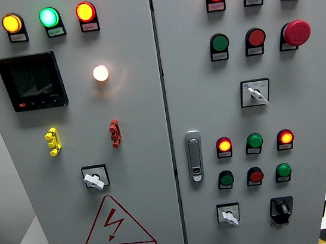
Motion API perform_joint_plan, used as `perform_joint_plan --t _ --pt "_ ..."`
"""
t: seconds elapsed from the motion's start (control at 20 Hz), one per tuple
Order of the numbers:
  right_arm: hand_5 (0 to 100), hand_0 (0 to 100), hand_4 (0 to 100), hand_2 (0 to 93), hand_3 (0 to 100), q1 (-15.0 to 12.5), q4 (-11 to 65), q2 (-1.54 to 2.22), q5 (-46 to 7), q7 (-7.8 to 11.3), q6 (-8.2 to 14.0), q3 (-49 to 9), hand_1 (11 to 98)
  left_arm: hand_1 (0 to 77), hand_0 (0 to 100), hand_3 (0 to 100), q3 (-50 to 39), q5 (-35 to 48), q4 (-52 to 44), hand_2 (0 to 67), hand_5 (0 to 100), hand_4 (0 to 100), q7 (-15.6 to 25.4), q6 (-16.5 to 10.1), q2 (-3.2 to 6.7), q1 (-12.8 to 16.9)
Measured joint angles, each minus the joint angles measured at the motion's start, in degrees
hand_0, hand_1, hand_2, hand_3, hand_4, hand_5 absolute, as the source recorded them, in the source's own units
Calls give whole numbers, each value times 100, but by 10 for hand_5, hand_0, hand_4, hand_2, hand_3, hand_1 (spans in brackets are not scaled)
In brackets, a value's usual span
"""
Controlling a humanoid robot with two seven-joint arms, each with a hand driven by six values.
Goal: Trip black knob to open circuit
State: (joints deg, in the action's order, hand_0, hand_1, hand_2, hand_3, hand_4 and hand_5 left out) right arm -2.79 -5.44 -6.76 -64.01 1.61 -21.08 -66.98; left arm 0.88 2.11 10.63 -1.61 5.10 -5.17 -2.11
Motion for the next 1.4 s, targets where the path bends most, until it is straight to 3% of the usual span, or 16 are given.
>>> perform_joint_plan --t 0.2,0.45,0.55,0.7,0.8,0.9,1.05,1.15,1.3,1.4 --pt "145 877 51 21 125 74 22 4 -358 -9 -113 -501 355 0 0 261 0 0 0 194 86 99 0 0 3 -4" --pt "142 880 47 17 126 167 -78 106 -329 25 -157 -581 351 0 0 261 0 0 0 194 86 99 1 0 5 -1" --pt "142 879 47 17 127 177 -78 109 -320 26 -142 -712 351 0 0 261 0 0 0 194 86 99 2 0 5 0" --pt "143 878 48 17 129 196 26 64 -578 2 -118 -1222 352 0 0 261 0 0 0 194 86 99 3 0 0 -2" --pt "143 877 50 18 131 208 140 12 -1324 -8 -144 -1945 353 0 0 261 0 0 0 194 86 99 3 0 3 -7" --pt "144 877 50 18 133 213 286 -6 -1999 6 -181 -2404 354 0 0 261 0 0 0 194 86 99 3 0 5 -6" --pt "176 875 58 17 150 214 738 -10 -2243 72 -222 -2799 358 0 0 261 0 0 0 194 86 99 3 0 4 -3" --pt "216 872 92 16 185 157 1195 -16 -2268 274 -223 -2936 364 0 0 261 0 0 0 194 86 99 4 0 0 -4" --pt "313 861 181 13 262 -146 2193 -16 -2272 600 -223 -2973 383 0 0 261 0 0 0 194 86 99 4 0 -1 -1" --pt "338 856 214 12 293 -357 2870 -11 -2268 712 -223 -2944 394 0 0 261 0 0 0 194 86 99 3 0 4 -2"
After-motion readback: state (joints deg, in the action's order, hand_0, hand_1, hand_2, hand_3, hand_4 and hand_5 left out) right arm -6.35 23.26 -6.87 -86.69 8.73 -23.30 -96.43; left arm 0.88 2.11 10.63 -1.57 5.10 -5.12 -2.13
